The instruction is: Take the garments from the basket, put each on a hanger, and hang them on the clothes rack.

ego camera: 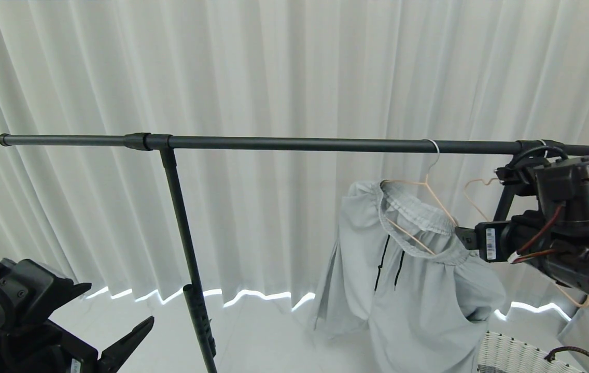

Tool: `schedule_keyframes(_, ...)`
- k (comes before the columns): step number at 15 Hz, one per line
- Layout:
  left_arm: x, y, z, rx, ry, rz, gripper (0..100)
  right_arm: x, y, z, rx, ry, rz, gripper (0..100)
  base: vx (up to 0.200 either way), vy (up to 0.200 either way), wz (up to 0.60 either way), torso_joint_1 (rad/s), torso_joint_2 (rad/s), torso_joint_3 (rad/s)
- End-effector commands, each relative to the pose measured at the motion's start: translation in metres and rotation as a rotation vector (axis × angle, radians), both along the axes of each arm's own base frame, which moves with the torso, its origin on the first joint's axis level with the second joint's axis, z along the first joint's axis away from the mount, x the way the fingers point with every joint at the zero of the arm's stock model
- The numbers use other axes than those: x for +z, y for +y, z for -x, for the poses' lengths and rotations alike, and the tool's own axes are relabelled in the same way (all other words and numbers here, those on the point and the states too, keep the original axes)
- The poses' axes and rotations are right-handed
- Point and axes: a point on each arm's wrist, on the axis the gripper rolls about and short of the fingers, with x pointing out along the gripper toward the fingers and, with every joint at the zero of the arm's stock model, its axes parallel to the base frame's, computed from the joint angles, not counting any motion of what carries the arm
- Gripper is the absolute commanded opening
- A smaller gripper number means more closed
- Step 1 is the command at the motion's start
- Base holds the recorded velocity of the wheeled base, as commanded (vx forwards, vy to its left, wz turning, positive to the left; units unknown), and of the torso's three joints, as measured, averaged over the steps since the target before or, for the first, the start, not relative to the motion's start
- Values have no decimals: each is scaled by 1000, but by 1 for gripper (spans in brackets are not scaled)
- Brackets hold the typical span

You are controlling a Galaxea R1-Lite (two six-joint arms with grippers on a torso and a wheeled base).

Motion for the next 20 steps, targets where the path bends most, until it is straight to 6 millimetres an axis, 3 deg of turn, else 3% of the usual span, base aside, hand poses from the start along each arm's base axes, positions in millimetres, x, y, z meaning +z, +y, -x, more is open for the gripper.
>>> schedule_keyframes(1, 1, 1, 0, 12, -6, 0, 100, 11, -9, 25, 32, -45, -33, 100, 0, 0, 0, 0, 0, 0)
schedule_keyframes(4, 0, 8, 5, 83, -21, -6, 100, 17, -25, 50, 72, -81, -60, 100, 0, 0, 0, 0, 0, 0)
schedule_keyframes(9, 0, 15, 18, 156, -65, -14, 100, -3, -68, 90, 186, -75, 128, 100, 0, 0, 0, 0, 0, 0)
schedule_keyframes(12, 1, 16, 21, 187, -82, -24, 100, -9, -89, 97, 181, -71, 226, 100, -200, 0, 0, 7, 5, 1)
schedule_keyframes(20, -5, 18, 28, 227, -84, -34, 100, -28, -105, 100, 156, 5, 387, 100, -200, 0, 0, 2, 1, 4)
